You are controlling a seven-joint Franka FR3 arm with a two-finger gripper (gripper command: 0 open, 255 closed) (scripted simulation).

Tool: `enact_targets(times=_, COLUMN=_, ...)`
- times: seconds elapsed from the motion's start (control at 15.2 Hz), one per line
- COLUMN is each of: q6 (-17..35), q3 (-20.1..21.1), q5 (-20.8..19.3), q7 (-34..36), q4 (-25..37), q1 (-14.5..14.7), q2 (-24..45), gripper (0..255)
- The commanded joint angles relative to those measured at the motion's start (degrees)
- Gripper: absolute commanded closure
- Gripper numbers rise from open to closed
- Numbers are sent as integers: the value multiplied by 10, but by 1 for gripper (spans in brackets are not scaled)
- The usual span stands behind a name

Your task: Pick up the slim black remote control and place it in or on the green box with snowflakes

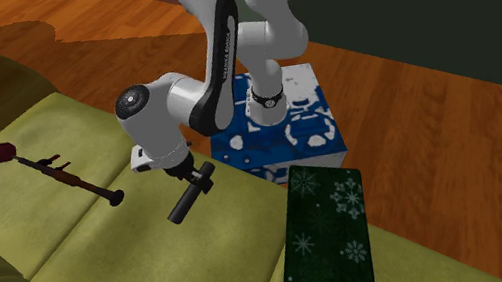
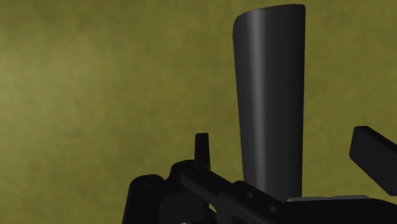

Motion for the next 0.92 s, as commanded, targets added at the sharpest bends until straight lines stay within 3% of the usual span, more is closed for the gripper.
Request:
enact_targets(times=0.0, q6=8, q3=-1, q5=2, q7=-3, q4=-4, q1=0, q2=4, gripper=0)
enact_targets(times=0.46, q6=8, q3=-1, q5=3, q7=-3, q4=-4, q1=0, q2=4, gripper=0)
enact_targets(times=0.53, q6=8, q3=-1, q5=3, q7=-3, q4=-4, q1=0, q2=4, gripper=255)
enact_targets(times=0.86, q6=7, q3=-1, q5=2, q7=-2, q4=-4, q1=0, q2=3, gripper=255)
